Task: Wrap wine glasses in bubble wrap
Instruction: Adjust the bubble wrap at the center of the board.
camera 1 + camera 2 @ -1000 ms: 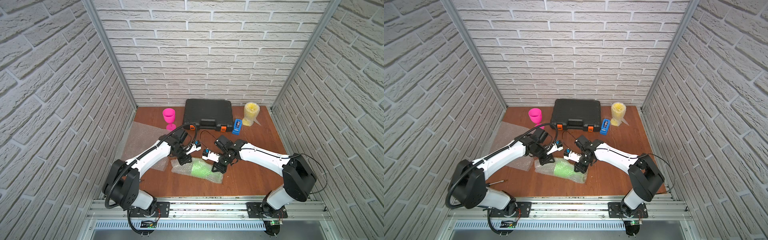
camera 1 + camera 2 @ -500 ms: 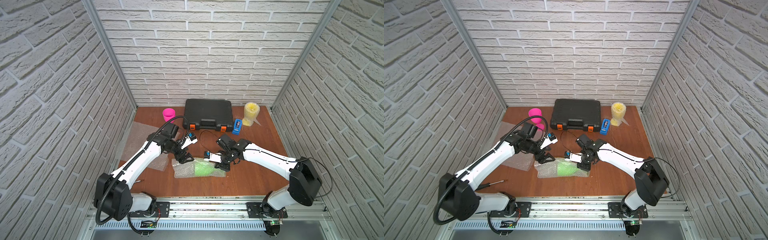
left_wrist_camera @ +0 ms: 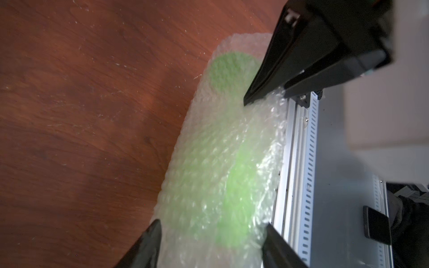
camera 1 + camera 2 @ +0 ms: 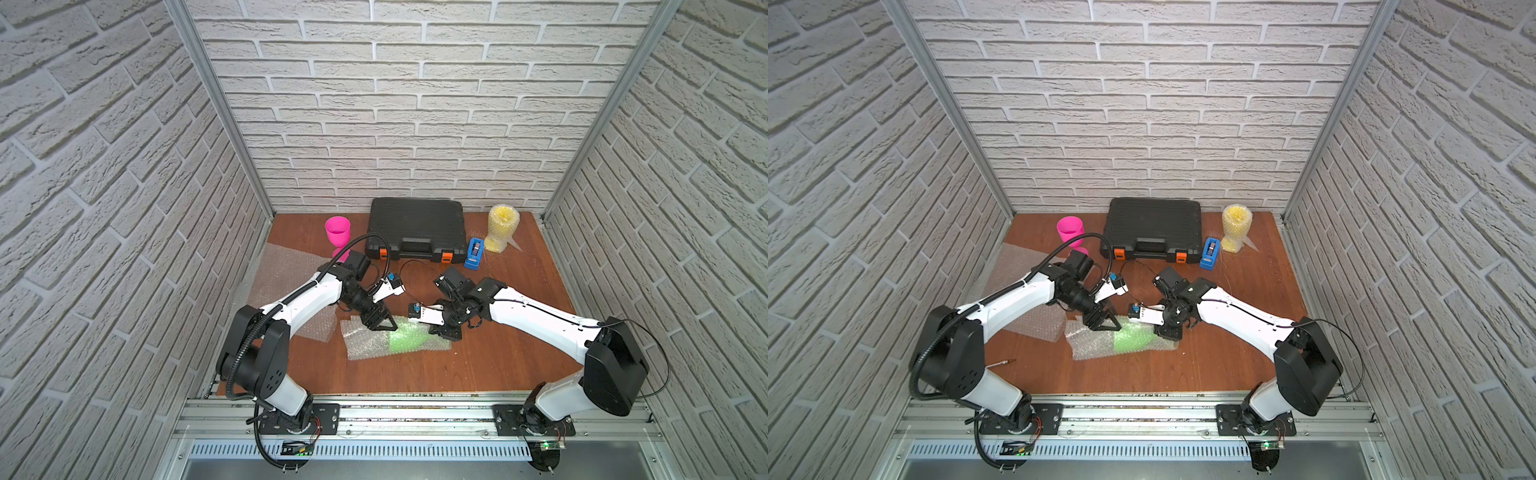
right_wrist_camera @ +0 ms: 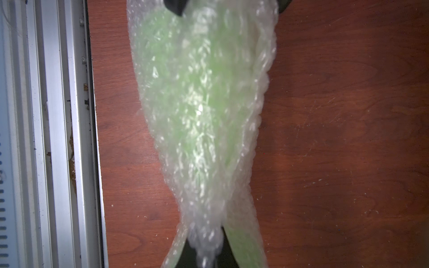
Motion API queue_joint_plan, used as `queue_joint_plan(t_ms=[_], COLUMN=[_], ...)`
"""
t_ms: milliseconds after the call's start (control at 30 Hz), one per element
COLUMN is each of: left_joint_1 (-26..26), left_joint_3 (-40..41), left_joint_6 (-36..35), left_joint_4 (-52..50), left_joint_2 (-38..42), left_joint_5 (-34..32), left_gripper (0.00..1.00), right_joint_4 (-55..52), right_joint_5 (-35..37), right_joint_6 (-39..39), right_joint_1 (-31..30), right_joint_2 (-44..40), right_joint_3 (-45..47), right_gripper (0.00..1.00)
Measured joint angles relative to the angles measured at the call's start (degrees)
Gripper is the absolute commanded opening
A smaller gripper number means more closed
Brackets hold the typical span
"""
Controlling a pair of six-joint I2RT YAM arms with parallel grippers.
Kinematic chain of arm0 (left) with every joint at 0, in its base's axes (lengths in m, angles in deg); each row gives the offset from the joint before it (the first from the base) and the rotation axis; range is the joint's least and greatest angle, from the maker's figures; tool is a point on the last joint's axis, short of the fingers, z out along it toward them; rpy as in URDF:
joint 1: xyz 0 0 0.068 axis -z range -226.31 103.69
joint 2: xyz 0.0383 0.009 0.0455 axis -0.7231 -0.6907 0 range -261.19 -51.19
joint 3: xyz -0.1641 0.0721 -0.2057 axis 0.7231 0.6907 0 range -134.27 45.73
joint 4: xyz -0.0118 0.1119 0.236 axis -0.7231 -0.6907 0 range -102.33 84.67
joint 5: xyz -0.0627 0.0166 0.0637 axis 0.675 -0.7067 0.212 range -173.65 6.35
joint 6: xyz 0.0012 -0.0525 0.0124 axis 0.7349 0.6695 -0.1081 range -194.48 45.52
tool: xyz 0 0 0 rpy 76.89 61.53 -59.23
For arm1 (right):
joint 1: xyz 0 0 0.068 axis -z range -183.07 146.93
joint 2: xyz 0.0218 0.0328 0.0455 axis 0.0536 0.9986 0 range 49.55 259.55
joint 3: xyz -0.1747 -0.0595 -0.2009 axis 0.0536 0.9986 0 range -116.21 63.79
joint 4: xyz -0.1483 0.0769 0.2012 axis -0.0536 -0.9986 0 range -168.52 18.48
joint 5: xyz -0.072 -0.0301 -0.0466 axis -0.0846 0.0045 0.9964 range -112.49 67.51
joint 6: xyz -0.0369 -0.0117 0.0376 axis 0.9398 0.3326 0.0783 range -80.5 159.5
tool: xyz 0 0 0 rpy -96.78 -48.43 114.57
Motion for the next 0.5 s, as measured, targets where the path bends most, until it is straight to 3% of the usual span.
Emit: queue_joint_plan(t_ms=[133,300,500], left_joint_1=[0.04,0.37,0.42], left_joint_3=[-0.02,0.0,1.6], left_joint_6=[0.59,0.48,-0.63], left_joint_4=[0.02,0.22,0.96], left_joint_2=[-1.42,-1.31,2.73], left_joint_5=[-2.29,-3.21,-6.71], left_gripper=[0.17,0.01,0.0], right_joint_4=[0.72,1.75,4.11], right_joint_5=[-0.04,0.44,1.73], right_joint_6=[0.0,-0.15,-2.19], right_joint_1=[0.0,0.0,0.66], right_joint_2=[0.0,0.0,-1.73], right_joint_3=[0.0,0.2,2.45], right_gripper=[0.03,0.07,0.67])
